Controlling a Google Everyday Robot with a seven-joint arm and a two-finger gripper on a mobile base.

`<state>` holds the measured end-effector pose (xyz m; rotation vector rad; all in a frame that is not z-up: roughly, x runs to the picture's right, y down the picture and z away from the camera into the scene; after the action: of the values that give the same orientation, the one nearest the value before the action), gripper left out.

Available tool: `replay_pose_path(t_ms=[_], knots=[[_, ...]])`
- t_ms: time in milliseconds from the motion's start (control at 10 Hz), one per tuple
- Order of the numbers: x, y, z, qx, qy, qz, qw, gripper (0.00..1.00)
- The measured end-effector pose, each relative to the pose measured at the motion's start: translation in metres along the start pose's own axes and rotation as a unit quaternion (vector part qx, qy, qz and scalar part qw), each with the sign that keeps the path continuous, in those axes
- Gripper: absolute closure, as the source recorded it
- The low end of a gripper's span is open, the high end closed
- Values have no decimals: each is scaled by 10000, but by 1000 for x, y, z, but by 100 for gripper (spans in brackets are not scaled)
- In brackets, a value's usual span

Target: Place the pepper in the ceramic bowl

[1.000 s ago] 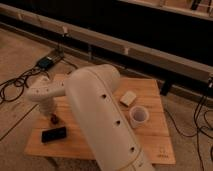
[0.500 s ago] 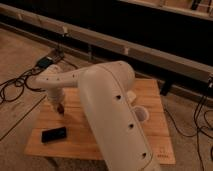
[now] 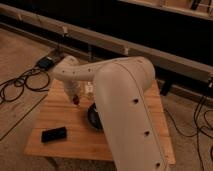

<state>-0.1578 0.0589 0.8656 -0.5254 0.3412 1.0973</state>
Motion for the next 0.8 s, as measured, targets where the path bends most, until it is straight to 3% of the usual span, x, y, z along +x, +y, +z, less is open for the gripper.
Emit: replay_pose_path(t_ms=[400, 800], knots=[[37, -50, -6, 234, 113, 604, 9978, 100], [86, -93, -7, 321, 265, 1261, 9911, 100]])
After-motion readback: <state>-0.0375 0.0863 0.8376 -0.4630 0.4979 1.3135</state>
